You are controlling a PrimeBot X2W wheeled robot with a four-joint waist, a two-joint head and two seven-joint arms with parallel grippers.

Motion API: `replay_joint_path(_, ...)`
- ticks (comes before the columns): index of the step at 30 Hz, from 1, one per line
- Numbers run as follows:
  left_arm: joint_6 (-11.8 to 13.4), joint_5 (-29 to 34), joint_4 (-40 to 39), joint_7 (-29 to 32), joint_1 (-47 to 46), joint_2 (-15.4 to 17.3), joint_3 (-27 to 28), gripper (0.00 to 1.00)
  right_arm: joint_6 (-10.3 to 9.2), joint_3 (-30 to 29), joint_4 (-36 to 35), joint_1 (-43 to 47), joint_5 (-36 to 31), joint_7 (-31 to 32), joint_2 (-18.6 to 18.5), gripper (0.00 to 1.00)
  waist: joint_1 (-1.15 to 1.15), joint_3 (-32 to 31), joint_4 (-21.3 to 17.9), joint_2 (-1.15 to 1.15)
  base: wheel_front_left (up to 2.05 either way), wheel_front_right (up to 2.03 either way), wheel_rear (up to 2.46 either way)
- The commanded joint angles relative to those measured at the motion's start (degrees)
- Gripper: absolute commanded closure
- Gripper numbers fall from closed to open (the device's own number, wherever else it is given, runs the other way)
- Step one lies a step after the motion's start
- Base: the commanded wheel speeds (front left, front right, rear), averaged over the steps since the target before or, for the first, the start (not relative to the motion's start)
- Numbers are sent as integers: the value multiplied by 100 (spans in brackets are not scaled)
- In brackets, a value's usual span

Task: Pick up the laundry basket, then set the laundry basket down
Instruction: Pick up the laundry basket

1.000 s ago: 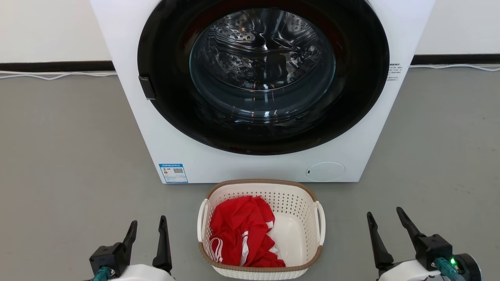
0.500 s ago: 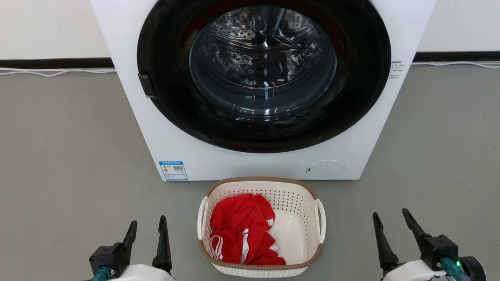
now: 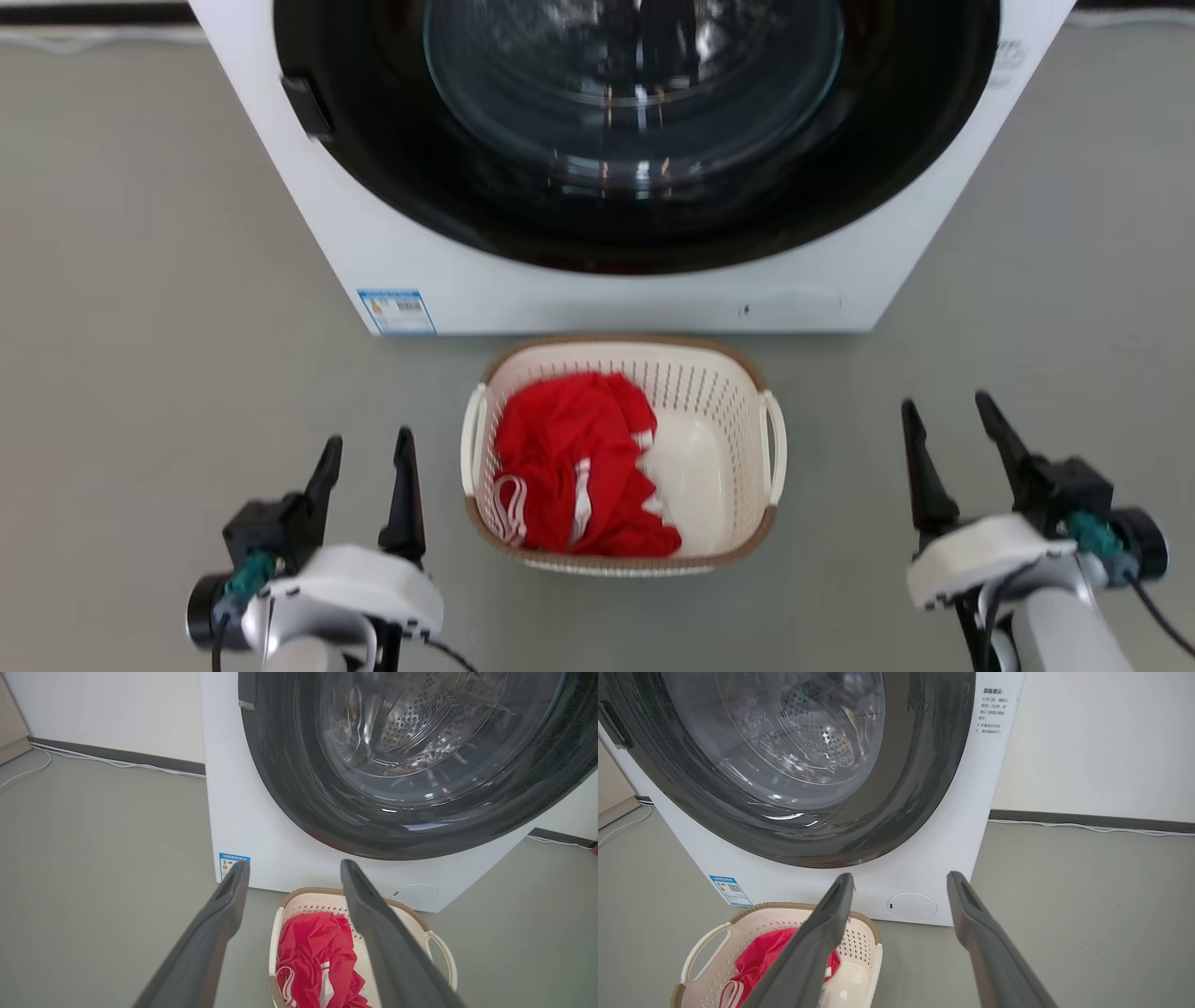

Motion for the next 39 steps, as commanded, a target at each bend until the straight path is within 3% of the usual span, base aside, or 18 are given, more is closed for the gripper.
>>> replay_joint_path(1, -24, 29, -62, -62, -315, 57, 143, 0, 35, 129, -44, -274, 32, -80, -50, 0, 0, 402, -57, 0, 0, 0, 0)
replay_joint_path(10, -192, 91, 438, -62, -1323, 57, 124, 0, 35, -51, 678, -1337, 18, -80, -50, 0, 0, 1390, -166, 0, 0, 0, 0)
replay_joint_path(21, -374, -54, 1740, -62, -2459, 57, -168, 0, 35, -111, 1849, -2319, -51, -80, -50, 0, 0, 2278, -57, 0, 0, 0, 0)
replay_joint_path(30, -319, -137, 2339, -62, -3291, 57, -440, 0, 35, -58, 2652, -3035, -197, -80, -50, 0, 0, 2907, 54, 0, 0, 0, 0)
replay_joint_path(39, -206, -212, 2783, -62, -3808, 57, -665, 0, 35, 31, 2986, -3444, -189, -80, -50, 0, 0, 3346, 137, 0, 0, 0, 0)
